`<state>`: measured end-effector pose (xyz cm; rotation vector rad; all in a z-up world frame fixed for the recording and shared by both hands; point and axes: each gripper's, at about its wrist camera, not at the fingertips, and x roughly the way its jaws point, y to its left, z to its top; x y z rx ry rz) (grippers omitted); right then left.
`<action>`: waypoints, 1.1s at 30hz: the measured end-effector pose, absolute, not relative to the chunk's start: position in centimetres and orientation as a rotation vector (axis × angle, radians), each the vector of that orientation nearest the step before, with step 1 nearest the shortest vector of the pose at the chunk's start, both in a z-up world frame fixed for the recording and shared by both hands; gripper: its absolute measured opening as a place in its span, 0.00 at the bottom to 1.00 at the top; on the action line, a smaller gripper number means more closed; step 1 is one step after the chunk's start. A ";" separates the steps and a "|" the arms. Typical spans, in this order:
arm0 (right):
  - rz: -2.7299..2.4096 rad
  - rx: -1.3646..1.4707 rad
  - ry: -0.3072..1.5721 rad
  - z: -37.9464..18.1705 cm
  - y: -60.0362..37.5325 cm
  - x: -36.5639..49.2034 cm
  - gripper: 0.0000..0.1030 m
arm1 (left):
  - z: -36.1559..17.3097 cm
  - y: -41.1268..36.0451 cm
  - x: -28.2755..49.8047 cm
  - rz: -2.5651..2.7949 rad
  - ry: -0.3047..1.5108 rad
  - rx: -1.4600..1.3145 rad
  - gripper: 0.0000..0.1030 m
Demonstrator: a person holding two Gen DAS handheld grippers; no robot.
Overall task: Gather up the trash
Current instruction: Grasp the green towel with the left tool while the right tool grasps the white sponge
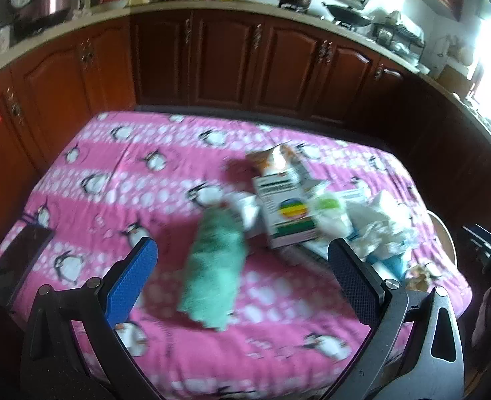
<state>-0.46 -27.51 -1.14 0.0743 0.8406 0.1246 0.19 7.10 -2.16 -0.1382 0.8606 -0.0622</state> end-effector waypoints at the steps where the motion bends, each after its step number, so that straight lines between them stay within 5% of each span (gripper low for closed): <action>1: 0.125 0.077 0.853 -1.4 -27.7 -0.3 0.96 | -2.5 7.9 0.2 -0.053 0.876 -0.143 0.99; 14: 0.170 0.104 0.962 -3.8 -29.0 2.2 0.96 | -7.5 9.2 3.1 -0.074 1.035 -0.100 0.98; 26: 0.191 0.116 1.059 -7.2 -30.0 8.8 0.88 | -10.9 7.9 6.6 -0.107 1.155 -0.071 0.64; 33: 0.355 0.055 1.152 -9.2 -27.1 11.4 0.88 | -11.5 7.9 7.2 -0.115 1.184 -0.069 0.63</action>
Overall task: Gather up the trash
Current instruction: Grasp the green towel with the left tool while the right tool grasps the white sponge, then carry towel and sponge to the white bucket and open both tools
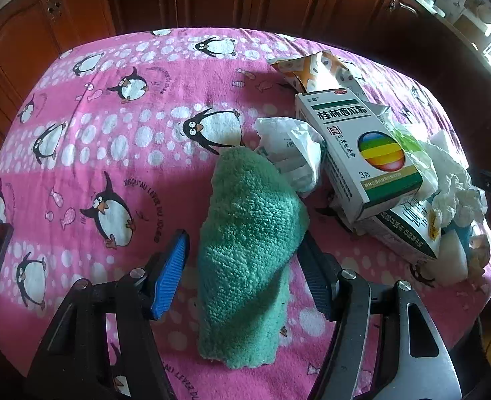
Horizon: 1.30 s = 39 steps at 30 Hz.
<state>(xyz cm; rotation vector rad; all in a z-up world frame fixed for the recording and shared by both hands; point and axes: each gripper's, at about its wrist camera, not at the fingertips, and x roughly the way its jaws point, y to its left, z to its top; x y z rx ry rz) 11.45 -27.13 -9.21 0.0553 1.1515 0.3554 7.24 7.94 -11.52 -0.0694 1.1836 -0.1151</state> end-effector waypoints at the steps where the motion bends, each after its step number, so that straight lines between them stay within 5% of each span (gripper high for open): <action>1: 0.365 0.025 1.158 -9.4 -26.5 11.6 0.88 | -11.7 7.9 7.4 -0.117 1.190 -0.072 0.63; 5: 0.366 -0.012 1.170 -10.4 -25.8 12.7 0.84 | -12.1 7.5 7.9 -0.115 1.206 -0.068 0.63; 6: 0.371 0.009 1.175 -10.6 -25.9 12.9 0.67 | -12.1 7.4 8.0 -0.115 1.209 -0.065 0.63; 7: 0.377 0.045 1.181 -10.8 -26.2 13.0 0.66 | -12.2 7.3 8.0 -0.117 1.216 -0.060 0.63; 10: 0.372 0.076 1.141 -10.3 -26.9 12.5 0.63 | -12.2 7.1 7.8 -0.121 1.220 -0.049 0.49; 26: 0.246 0.184 0.948 -4.5 -33.1 6.7 0.63 | -4.4 7.7 3.8 -0.139 1.065 -0.053 0.44; 39: 0.003 0.225 0.956 -4.8 -43.1 1.3 0.65 | -0.8 -9.1 3.0 -0.501 1.025 0.064 0.44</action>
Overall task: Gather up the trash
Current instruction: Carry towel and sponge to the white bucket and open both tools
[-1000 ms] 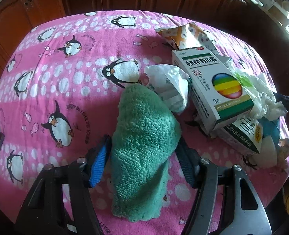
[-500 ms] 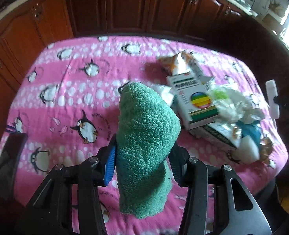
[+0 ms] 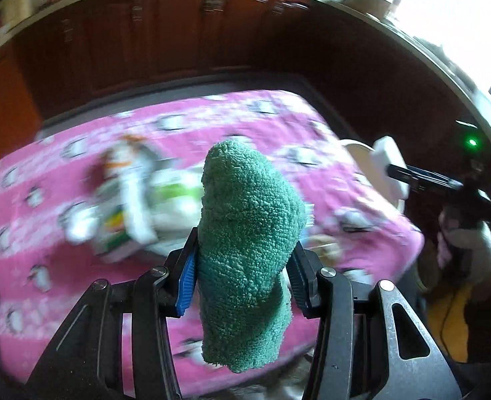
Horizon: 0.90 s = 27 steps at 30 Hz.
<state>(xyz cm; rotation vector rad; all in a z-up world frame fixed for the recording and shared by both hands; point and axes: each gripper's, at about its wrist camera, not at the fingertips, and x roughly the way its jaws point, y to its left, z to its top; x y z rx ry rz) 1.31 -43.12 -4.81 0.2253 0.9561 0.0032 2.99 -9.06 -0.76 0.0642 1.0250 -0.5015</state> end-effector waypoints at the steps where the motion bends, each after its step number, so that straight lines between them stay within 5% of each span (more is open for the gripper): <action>1: -0.024 0.241 0.964 -5.2 -44.4 1.0 0.65 | -0.9 -11.1 3.1 -0.535 1.026 0.080 0.44; 11: -0.200 0.354 1.046 -10.1 -52.4 0.7 0.65 | -1.4 -26.9 5.6 -0.721 1.073 0.130 0.44; 22: -0.272 0.394 1.091 -13.3 -55.8 0.5 0.69 | -7.0 -35.5 9.5 -0.740 1.183 0.002 0.47; 27: -0.290 0.441 1.099 -13.9 -56.8 -0.1 0.72 | -9.2 -36.5 10.4 -0.793 1.231 -0.044 0.62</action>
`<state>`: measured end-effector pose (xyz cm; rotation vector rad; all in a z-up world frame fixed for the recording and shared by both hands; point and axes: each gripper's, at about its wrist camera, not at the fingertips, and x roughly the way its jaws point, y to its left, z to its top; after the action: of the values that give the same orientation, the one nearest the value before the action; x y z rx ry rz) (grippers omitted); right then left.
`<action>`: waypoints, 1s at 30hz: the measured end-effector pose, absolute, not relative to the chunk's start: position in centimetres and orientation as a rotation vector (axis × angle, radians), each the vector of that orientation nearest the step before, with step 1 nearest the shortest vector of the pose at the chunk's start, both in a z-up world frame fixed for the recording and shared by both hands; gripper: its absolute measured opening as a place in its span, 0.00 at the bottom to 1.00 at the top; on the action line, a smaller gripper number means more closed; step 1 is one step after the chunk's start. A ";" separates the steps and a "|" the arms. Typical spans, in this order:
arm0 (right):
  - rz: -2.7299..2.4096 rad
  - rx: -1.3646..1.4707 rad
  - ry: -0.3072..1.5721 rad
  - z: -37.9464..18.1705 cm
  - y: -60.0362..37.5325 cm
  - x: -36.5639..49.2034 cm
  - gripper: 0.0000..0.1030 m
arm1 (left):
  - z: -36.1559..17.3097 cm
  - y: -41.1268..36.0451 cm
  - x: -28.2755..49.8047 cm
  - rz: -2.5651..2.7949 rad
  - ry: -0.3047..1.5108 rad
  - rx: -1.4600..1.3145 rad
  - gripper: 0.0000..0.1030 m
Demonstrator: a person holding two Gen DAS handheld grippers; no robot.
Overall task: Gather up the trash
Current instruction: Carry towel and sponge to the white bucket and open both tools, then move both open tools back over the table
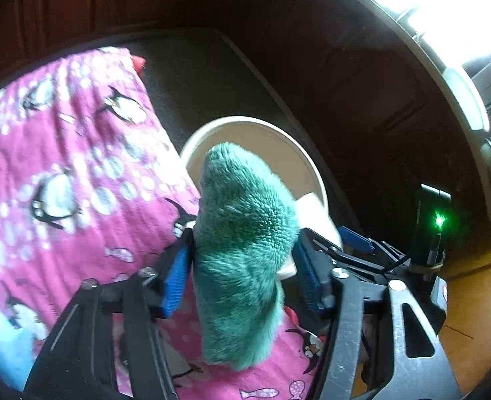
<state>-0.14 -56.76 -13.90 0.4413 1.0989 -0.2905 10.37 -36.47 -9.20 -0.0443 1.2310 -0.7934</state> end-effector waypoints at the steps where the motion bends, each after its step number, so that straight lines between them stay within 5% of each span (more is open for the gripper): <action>1: -0.291 0.450 1.096 -13.9 -56.8 -0.3 0.74 | -9.4 -36.4 10.5 -0.811 1.233 -0.057 0.66; 30: -0.162 0.370 0.968 -7.0 -50.4 -1.6 0.76 | -3.3 -25.6 5.4 -0.546 0.998 0.080 0.70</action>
<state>-1.57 -50.37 -6.96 0.3697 0.9683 -0.1619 5.37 -25.64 -3.28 0.0804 0.9976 -0.5463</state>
